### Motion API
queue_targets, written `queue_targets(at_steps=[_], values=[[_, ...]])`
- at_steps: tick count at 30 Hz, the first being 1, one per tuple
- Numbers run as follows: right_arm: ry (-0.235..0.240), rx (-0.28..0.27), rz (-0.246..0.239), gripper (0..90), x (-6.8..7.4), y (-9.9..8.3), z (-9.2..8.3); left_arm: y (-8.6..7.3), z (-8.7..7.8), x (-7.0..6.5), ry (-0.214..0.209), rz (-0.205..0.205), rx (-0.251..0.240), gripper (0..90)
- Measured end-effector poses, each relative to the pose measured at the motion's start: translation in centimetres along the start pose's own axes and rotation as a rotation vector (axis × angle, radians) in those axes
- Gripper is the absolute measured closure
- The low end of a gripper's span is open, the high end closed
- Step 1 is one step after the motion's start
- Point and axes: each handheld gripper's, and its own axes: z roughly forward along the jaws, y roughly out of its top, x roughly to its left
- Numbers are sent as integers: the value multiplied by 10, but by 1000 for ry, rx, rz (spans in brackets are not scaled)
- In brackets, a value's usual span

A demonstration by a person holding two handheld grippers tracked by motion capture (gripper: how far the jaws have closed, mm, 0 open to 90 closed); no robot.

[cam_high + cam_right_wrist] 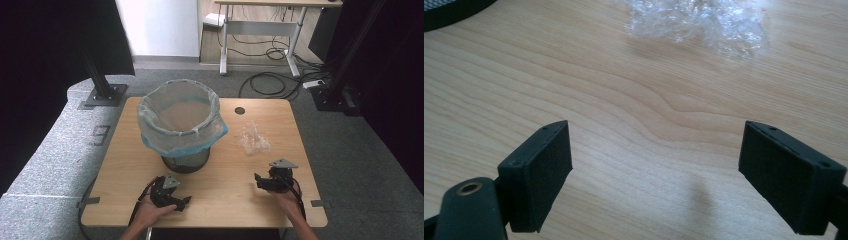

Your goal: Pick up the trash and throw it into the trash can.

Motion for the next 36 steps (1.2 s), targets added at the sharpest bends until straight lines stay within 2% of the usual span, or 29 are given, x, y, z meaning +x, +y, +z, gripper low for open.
queue_targets(at_steps=[7, 17, 25, 36], values=[[-32, 1, 13, 138, -8, 0, 0, 1, 1, 0, 1, -2, 1, 80], [-36, -17, 12, 138, -8, 4, 0, 1, 2, 0, 2, -2, 4, 71], [-78, -5, 33, 151, -14, 6, 11, 2, 2, 0, 3, -2, 6, 65], [-75, -19, 33, 153, -8, 14, 19, 3, 3, 0, 6, -5, 6, 62]])
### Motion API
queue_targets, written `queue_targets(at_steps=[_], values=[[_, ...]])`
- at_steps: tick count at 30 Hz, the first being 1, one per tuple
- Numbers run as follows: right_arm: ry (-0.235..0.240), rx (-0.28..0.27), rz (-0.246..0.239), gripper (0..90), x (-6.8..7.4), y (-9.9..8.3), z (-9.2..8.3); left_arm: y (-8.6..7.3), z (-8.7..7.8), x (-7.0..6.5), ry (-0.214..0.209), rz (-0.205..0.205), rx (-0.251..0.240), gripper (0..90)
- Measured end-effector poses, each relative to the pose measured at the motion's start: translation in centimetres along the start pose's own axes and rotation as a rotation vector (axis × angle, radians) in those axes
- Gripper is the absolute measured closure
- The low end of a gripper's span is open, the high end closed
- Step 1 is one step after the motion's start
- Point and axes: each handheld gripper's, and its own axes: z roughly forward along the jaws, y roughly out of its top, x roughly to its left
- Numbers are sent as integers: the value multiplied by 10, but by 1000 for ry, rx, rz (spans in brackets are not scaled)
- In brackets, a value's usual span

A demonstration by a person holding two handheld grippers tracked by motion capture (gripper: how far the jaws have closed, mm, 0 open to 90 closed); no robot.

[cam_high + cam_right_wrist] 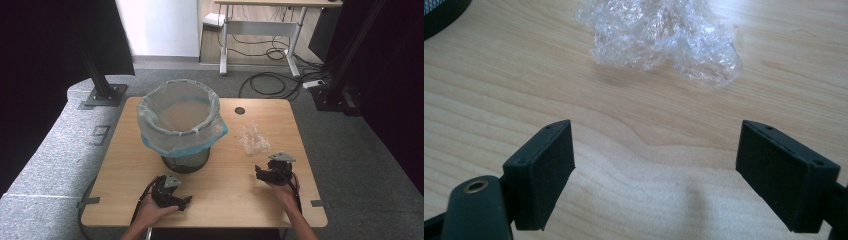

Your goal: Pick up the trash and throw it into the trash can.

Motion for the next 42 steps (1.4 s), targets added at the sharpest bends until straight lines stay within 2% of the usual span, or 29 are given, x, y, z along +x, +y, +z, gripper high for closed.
queue_targets(at_steps=[19, 23, 25, 27, 33, 36, 42], values=[[5, -28, -17, 163, -6, 14, 11, 0, 0, 0, 2, -3, -1, 62], [8, -41, -10, 163, -7, 18, 10, 0, 0, 0, 2, -3, -1, 62], [21, -53, 13, 164, -7, 22, 8, 0, 0, 0, 2, -3, -1, 62], [24, -65, 21, 166, -5, 26, 6, 0, 0, 0, 1, -2, 0, 60], [38, -89, 5, 168, 2, 37, 4, 0, 0, 0, 1, -1, 2, 59], [34, -89, -14, 170, 3, 40, 5, 0, 0, 0, 1, -1, 2, 59], [52, -81, -11, 171, 8, 49, 10, 0, 0, 0, 0, 0, 2, 59]])
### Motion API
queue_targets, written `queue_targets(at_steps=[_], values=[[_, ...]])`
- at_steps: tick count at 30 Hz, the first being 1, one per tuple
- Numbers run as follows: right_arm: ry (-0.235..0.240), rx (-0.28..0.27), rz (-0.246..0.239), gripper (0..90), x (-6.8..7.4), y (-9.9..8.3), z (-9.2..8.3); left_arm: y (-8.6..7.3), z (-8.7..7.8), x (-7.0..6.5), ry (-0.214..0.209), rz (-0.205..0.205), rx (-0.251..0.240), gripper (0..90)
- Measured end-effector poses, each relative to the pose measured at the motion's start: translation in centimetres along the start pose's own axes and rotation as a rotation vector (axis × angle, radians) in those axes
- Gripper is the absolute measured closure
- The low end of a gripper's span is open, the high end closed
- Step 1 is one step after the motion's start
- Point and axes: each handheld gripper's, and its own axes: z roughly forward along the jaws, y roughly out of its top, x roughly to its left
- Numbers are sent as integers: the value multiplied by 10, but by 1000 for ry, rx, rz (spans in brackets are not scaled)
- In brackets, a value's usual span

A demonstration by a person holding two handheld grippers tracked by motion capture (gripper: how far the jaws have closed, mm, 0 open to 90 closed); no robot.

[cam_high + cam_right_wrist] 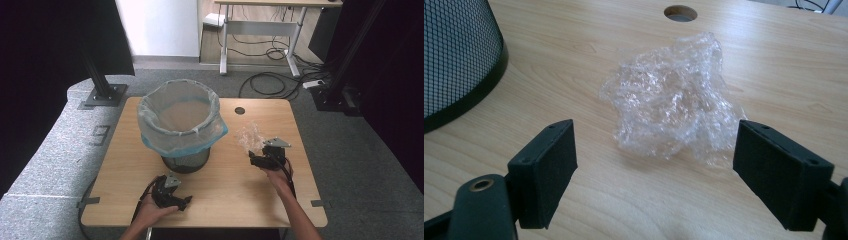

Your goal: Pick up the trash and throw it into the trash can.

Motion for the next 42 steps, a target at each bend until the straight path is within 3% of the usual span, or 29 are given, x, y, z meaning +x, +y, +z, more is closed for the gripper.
queue_targets(at_steps=[7, 17, 34, 37, 42], values=[[-15, 30, -22, 172, 7, 10, 16, 0, 0, 0, 0, 0, 0, 59], [26, 70, -65, 221, 14, 15, 35, 0, 0, 0, -1, 0, 0, 59], [3, 153, -65, 311, 9, -2, 63, 0, 0, 0, -1, 0, -1, 59], [-22, 187, -76, 359, 8, -6, 68, 0, 0, 0, -1, 0, -1, 59], [-18, 166, -58, 547, 3, -9, 67, 0, 0, 0, -1, 0, 0, 58]])
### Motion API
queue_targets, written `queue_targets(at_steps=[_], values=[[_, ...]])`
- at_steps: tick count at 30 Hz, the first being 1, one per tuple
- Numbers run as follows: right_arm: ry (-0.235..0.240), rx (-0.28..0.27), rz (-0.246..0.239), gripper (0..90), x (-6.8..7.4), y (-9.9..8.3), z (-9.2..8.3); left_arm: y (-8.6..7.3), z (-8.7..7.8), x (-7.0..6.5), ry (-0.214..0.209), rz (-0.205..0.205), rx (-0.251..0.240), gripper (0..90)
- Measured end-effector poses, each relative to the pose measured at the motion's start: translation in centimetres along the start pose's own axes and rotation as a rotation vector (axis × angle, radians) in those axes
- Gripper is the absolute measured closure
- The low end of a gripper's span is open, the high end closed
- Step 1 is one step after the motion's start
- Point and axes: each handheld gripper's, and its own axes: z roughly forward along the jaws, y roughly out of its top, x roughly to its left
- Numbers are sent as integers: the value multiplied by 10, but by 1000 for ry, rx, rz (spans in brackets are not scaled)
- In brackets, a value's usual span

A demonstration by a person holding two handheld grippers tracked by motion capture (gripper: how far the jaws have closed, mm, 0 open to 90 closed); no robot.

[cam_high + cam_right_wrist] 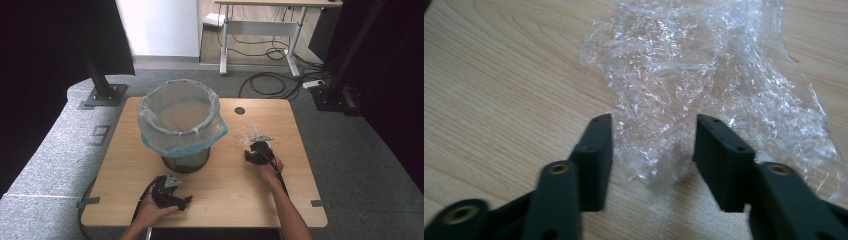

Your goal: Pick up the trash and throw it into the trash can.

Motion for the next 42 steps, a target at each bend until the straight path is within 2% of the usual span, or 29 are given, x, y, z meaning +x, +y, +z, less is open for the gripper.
queue_targets(at_steps=[4, 7, 11, 15, 17, 25, 30, 42], values=[[6, -9, -2, 749, -5, -3, -2, 0, 0, 0, 0, 0, 0, 59], [1, -33, -20, 828, -9, -5, -5, 0, 0, 0, 0, 0, 0, 58], [-6, -85, -44, 848, -9, -1, -15, 0, 0, 0, 0, 0, 0, 59], [20, -130, -45, 857, -8, 2, -31, 0, 0, 0, 0, 0, 0, 59], [28, -136, -57, 857, -8, 2, -40, 0, 0, 0, 0, 0, 0, 59], [67, -181, -48, 857, -8, -5, -68, 0, 0, 0, 2, -2, -1, 59], [70, -209, 7, 856, -14, -5, -80, 0, 0, 0, 2, -2, 0, 59], [76, -252, 45, 856, -19, -3, -101, 0, 0, 0, 0, -2, 0, 59]])
